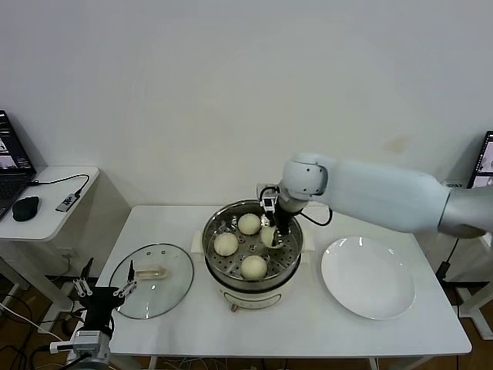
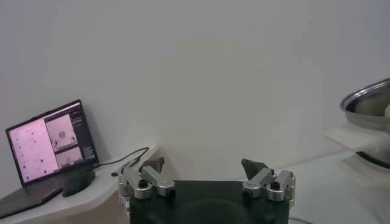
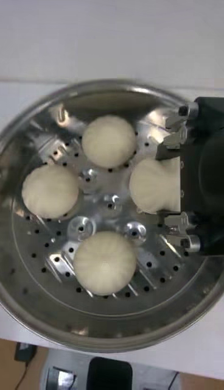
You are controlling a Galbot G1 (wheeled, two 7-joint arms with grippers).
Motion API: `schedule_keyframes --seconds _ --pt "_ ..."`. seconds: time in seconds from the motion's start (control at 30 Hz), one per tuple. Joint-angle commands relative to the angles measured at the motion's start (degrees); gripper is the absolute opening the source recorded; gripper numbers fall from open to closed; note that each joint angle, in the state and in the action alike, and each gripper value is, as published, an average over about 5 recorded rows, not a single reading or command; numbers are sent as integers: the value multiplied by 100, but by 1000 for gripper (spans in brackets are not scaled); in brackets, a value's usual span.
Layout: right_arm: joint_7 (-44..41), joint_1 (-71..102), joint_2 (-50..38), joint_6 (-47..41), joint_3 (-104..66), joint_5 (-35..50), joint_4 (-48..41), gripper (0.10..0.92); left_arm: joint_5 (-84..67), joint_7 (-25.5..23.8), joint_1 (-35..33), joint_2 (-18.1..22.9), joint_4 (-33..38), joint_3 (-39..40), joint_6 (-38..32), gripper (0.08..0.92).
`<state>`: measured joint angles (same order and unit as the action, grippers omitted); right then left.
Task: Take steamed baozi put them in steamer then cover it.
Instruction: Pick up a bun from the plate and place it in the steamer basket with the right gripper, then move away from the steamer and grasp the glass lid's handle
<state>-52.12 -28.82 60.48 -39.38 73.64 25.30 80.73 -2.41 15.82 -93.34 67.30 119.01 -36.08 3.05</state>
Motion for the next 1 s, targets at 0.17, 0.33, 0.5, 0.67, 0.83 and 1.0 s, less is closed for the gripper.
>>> schedule_keyframes --seconds 0.17,0.33,0.5,0.67,0.83,1.0 --pt "103 286 144 -128 23 -59 -55 526 11 -1 4 14 -22 -6 -25 823" --pt "83 203 109 -99 22 -169 -30 602 19 -1 13 22 -34 -8 -40 823" --pt "24 -21 -135 -78 -115 -228 120 739 13 0 23 17 -29 -11 -43 823" --pt "12 -238 -647 -37 -401 -211 571 818 7 -2 66 12 -34 4 -44 823" --pt "771 -78 -1389 -67 -938 171 1368 823 8 -3 107 18 -35 56 -47 823" --pt "2761 819 -2585 469 -1494 952 2199 823 2 -39 136 27 -123 57 -158 823"
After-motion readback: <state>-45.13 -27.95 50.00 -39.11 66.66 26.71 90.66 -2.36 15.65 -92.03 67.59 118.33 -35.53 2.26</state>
